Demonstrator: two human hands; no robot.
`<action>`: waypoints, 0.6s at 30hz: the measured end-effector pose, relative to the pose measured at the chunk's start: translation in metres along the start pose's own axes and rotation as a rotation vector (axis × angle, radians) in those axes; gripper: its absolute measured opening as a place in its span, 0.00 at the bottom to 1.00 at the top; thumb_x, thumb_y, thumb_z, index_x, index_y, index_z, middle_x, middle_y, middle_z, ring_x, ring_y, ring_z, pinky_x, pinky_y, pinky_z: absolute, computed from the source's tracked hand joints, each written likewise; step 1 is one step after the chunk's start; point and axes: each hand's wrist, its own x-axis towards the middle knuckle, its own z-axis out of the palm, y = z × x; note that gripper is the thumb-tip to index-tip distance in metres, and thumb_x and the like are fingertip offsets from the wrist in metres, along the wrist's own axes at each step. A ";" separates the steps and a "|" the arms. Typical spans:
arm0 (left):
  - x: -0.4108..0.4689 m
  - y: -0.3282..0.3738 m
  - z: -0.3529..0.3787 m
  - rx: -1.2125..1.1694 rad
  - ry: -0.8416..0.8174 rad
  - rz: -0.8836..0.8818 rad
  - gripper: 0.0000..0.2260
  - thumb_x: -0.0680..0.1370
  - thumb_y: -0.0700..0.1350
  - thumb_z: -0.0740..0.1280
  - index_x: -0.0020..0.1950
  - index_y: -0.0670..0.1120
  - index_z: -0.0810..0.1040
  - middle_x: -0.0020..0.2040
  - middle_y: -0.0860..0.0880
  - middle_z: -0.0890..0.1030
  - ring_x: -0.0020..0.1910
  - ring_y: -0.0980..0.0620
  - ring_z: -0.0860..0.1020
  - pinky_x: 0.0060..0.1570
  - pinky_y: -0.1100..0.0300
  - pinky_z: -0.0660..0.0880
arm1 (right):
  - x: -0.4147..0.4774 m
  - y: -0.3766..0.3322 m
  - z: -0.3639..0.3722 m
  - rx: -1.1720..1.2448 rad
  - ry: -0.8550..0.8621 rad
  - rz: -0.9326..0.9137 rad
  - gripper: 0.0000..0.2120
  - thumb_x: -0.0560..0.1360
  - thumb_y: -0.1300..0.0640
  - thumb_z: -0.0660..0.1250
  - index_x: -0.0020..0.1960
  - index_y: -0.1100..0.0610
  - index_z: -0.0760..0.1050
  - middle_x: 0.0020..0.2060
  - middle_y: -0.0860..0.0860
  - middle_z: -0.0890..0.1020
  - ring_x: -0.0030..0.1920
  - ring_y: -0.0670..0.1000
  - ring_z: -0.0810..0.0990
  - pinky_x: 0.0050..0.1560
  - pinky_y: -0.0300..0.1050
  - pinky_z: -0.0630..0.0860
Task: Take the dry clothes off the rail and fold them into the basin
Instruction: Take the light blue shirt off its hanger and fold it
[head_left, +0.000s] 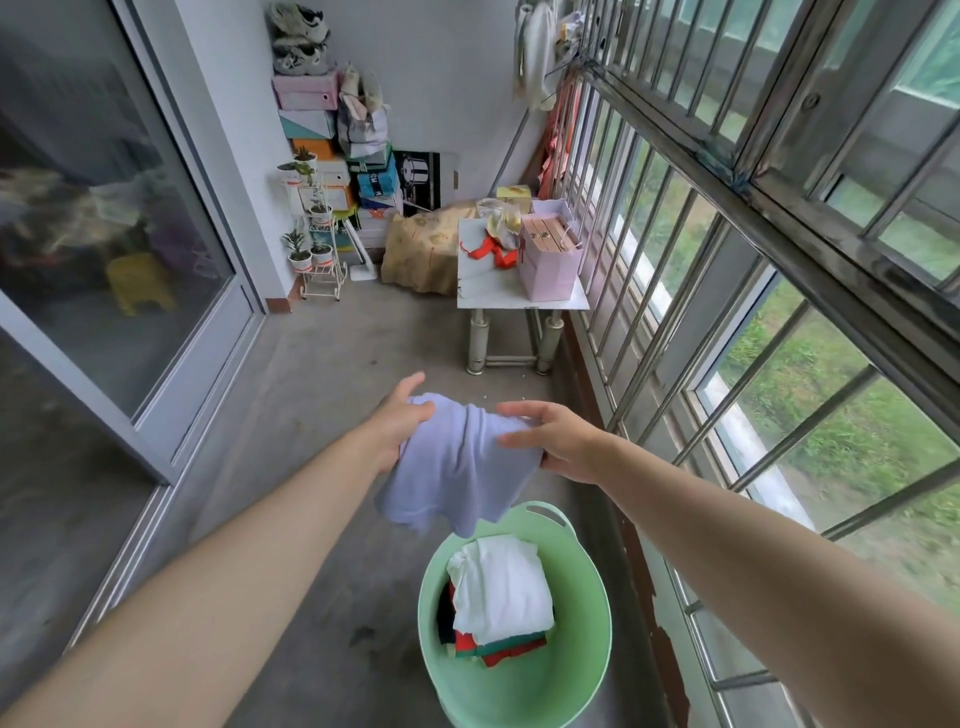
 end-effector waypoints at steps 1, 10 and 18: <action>0.001 -0.001 -0.001 0.001 -0.002 0.031 0.23 0.81 0.35 0.56 0.73 0.53 0.64 0.63 0.47 0.69 0.57 0.46 0.76 0.51 0.56 0.74 | 0.000 0.001 -0.001 -0.057 -0.042 -0.012 0.26 0.69 0.70 0.71 0.65 0.58 0.74 0.54 0.54 0.80 0.50 0.51 0.79 0.52 0.45 0.76; -0.006 0.002 -0.008 0.101 -0.052 0.077 0.16 0.79 0.32 0.54 0.60 0.40 0.77 0.53 0.43 0.79 0.52 0.47 0.76 0.46 0.61 0.73 | -0.003 -0.005 -0.006 -0.630 0.237 -0.100 0.22 0.65 0.70 0.60 0.53 0.57 0.83 0.40 0.54 0.82 0.43 0.46 0.75 0.44 0.44 0.77; -0.004 0.000 -0.010 -0.297 -0.072 0.110 0.15 0.80 0.32 0.52 0.61 0.38 0.74 0.55 0.42 0.79 0.50 0.49 0.79 0.53 0.58 0.73 | -0.014 -0.015 -0.005 -0.157 0.327 -0.093 0.25 0.68 0.75 0.54 0.48 0.55 0.82 0.42 0.56 0.82 0.45 0.54 0.78 0.48 0.48 0.77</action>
